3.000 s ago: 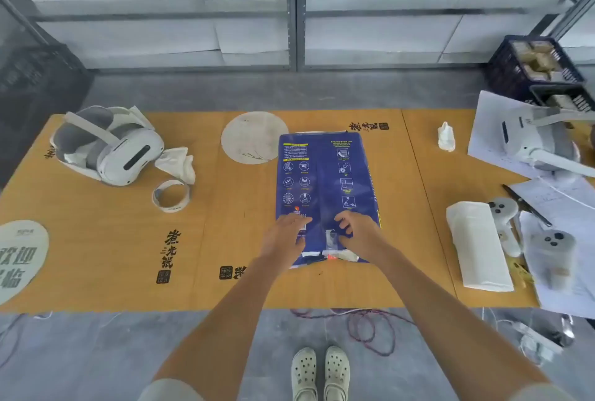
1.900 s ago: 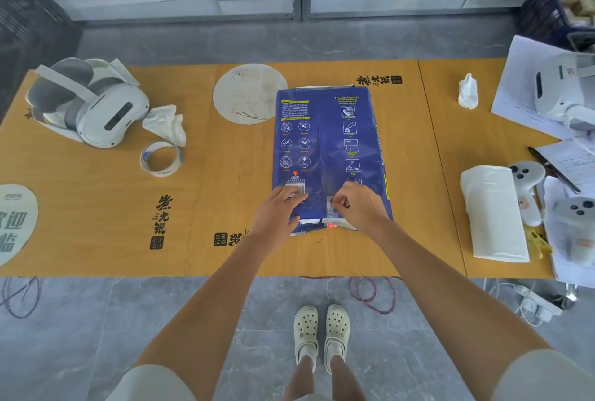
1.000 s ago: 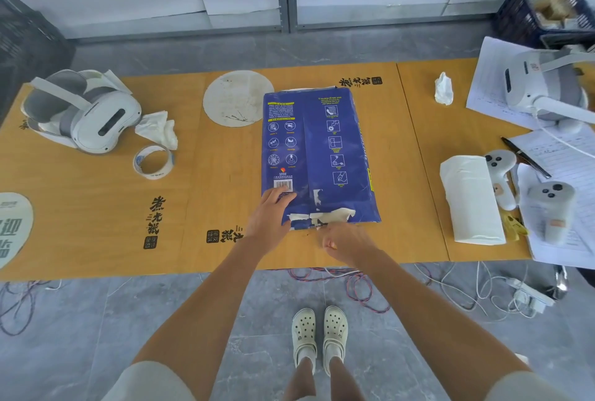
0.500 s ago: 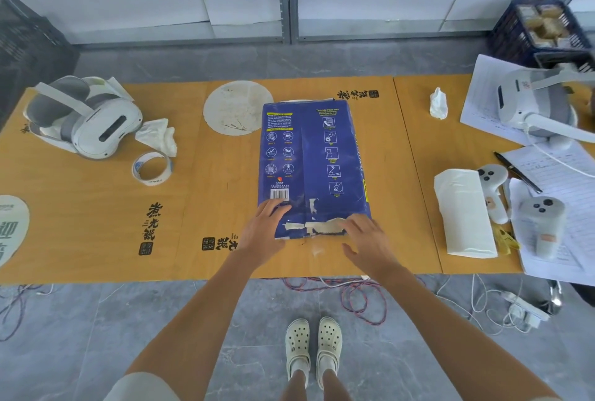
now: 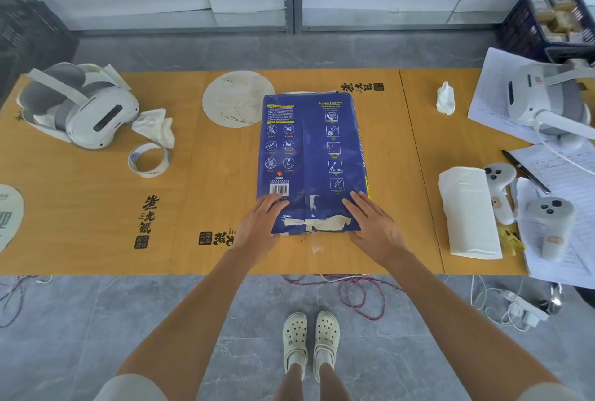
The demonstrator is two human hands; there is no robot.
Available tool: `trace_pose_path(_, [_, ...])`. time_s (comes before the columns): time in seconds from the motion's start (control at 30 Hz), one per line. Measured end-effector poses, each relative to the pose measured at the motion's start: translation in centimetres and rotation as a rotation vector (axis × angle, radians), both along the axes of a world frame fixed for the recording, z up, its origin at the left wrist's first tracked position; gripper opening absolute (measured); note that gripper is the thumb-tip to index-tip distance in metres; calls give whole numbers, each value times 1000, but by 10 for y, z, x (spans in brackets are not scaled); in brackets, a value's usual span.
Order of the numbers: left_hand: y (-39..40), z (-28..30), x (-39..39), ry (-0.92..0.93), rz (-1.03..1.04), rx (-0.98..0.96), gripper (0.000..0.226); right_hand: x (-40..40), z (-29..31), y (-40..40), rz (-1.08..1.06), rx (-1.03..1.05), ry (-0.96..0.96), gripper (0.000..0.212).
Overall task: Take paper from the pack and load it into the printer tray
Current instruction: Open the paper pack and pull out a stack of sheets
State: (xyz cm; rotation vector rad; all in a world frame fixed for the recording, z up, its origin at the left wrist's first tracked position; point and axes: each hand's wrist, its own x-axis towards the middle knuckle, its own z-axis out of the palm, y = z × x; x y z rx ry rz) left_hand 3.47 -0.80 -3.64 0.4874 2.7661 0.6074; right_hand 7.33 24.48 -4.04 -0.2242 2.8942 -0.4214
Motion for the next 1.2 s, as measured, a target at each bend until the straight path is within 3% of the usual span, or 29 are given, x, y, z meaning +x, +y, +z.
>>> trace_pose_path(0.3, [0,7,3,-49,86,14,56,3,1,-1,35,145,23,52])
trace_pose_path(0.4, [2,8,5,-33,164,139,51,3,1,-3,-26,15,50,49])
trace_pose_path(0.6, [-1,8,2,4,511,380,29,2,11,-3,-450,-351,55,34])
trace_pose_path(0.67, [-3,11,-4,6,635,423,42,-2,11,0,-603,-473,52,24])
trace_pose_path(0.73, [-6,13,-9,-36,748,477,47,-6,12,3,-720,-517,50,44])
trace_pose_path(0.8, [-11,9,-15,-108,860,540,41,-8,14,7,-821,-594,72,50])
trace_pose_path(0.9, [-20,6,-22,-213,976,644,20,-12,12,11,-969,-690,53,52])
trace_pose_path(1.07, [-29,1,-29,-381,1176,837,4,-16,4,9,-1277,-844,-14,43])
trace_pose_path(1.2, [-31,-1,-29,-544,1385,1069,39,-22,3,8,-1432,-936,-74,24])
